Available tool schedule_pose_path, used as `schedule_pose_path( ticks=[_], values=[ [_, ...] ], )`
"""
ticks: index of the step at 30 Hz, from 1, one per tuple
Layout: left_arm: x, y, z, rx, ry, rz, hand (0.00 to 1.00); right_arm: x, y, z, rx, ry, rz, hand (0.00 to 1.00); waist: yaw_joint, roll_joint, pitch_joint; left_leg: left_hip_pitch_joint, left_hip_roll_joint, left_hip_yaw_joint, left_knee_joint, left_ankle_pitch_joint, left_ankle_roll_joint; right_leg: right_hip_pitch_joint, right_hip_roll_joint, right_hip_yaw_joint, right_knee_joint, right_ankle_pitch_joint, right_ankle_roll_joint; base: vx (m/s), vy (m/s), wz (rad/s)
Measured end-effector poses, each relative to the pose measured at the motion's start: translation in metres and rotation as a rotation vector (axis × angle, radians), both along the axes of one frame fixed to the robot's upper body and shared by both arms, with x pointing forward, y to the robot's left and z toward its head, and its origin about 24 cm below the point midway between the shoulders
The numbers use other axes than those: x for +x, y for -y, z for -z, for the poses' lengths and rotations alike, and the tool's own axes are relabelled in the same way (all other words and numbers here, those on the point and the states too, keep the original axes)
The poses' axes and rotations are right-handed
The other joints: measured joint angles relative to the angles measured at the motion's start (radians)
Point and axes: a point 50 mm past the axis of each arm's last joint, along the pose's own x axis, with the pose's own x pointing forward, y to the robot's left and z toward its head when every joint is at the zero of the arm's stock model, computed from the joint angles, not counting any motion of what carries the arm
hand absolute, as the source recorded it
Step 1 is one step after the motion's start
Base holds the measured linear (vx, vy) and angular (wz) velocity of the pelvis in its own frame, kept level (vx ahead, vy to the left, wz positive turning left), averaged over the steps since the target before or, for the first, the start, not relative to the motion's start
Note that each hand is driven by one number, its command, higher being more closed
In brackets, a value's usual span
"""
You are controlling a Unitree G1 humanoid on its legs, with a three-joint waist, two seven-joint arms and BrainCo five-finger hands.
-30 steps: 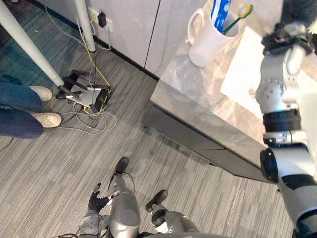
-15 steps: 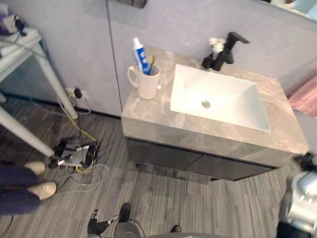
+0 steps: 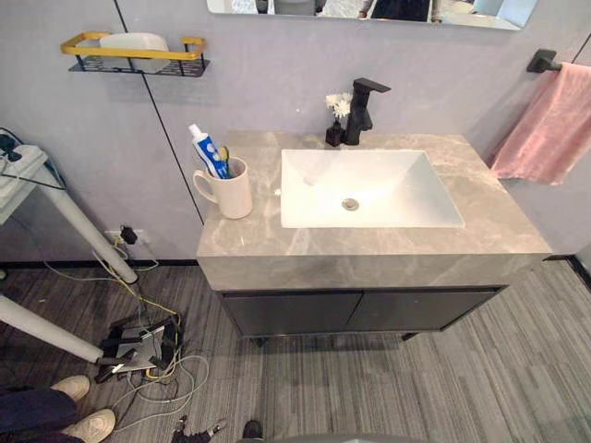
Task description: Organize washtable
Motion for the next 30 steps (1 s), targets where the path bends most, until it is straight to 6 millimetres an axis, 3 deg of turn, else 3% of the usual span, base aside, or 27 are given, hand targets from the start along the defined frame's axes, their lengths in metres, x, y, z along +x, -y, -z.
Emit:
schedule_pose_path(
  ticks=[1,5,7,9,13,16,17,18,19,22,25,30],
  values=[
    [0.0,0.0,0.0,0.0,-0.001,-0.001,1.0,0.001,0.0,0.001,0.015,0.002,-0.011,0.0,-0.003,-0.001,-0.001,0.0,-0.003,-0.009,0.0,0.0,0.0,0.005,-0.003,-0.007,0.001,-0.001,0.001,0.04,0.001,0.36],
    [0.002,-0.001,-0.004,0.0,0.039,-0.03,1.0,0.026,0.002,0.003,0.048,0.05,-0.137,0.0,-0.014,-0.002,0.0,-0.002,-0.017,-0.029,0.0,0.0,0.002,0.018,-0.014,-0.028,-0.002,0.0,0.005,0.02,0.01,0.18],
    [0.016,-0.002,-0.015,0.011,0.146,-0.073,1.0,0.04,0.003,0.002,0.043,0.072,-0.219,0.0,-0.013,-0.001,0.0,-0.009,-0.021,-0.036,0.0,0.0,0.002,0.018,-0.016,-0.032,-0.009,0.002,0.008,0.0,0.007,0.09],
    [0.043,0.002,-0.039,0.024,0.34,-0.127,1.0,0.057,0.001,0.001,0.048,0.101,-0.333,0.0,-0.009,-0.001,0.001,-0.016,-0.022,-0.045,0.0,0.001,0.003,0.018,-0.015,-0.04,-0.015,0.003,0.009,0.0,-0.008,0.11],
    [0.083,-0.006,-0.088,0.1,0.637,-0.181,1.0,0.068,-0.001,0.0,0.049,0.127,-0.445,0.0,-0.005,0.004,0.0,-0.016,-0.021,-0.051,0.0,0.001,0.003,0.023,-0.013,-0.05,-0.016,0.003,0.009,0.0,-0.013,0.05],
    [0.109,-0.012,-0.145,0.235,0.89,-0.156,1.0,0.068,-0.001,0.0,0.052,0.127,-0.464,0.0,0.002,0.01,-0.001,-0.015,-0.023,-0.059,0.0,0.001,0.003,0.036,-0.014,-0.06,-0.018,0.003,0.009,0.01,-0.007,0.1],
    [0.119,-0.007,-0.171,0.292,0.997,-0.124,1.0,0.068,-0.001,0.0,0.052,0.122,-0.481,0.0,0.011,0.011,-0.001,-0.015,-0.024,-0.065,0.001,0.001,0.003,0.041,-0.015,-0.066,-0.018,0.003,0.009,0.02,-0.008,0.15],
    [0.123,-0.004,-0.183,0.311,1.052,-0.107,1.0,0.067,0.0,0.0,0.052,0.118,-0.488,0.0,0.013,0.012,-0.001,-0.015,-0.025,-0.07,0.001,0.002,0.004,0.045,-0.015,-0.072,-0.018,0.003,0.009,0.01,-0.01,0.32],
    [0.131,0.01,-0.209,0.324,1.173,-0.056,1.0,0.066,0.001,0.0,0.051,0.111,-0.499,0.0,0.013,0.013,0.0,-0.015,-0.029,-0.085,0.001,0.005,0.007,0.055,-0.017,-0.087,-0.018,0.0,0.012,-0.03,-0.004,0.31],
    [0.138,0.047,-0.242,0.221,1.356,0.077,1.0,0.066,0.004,0.001,0.041,0.093,-0.532,0.0,0.013,0.025,-0.001,-0.015,-0.038,-0.103,0.0,0.005,0.008,0.062,-0.024,-0.104,-0.017,-0.005,0.013,-0.04,0.004,0.23],
    [0.142,0.081,-0.258,0.016,1.46,0.237,1.0,0.064,0.008,0.001,0.037,0.076,-0.544,0.0,0.013,0.039,-0.002,-0.016,-0.04,-0.102,0.0,0.005,0.008,0.059,-0.028,-0.102,-0.014,-0.006,0.015,-0.02,0.003,0.02],
    [0.158,0.096,-0.276,-0.222,1.568,0.394,1.0,0.065,0.011,0.001,0.051,0.064,-0.582,0.0,0.004,0.051,0.0,-0.029,-0.036,-0.083,0.0,0.005,0.008,0.031,-0.025,-0.074,-0.013,-0.005,0.014,-0.01,-0.012,-0.14]
  ],
)
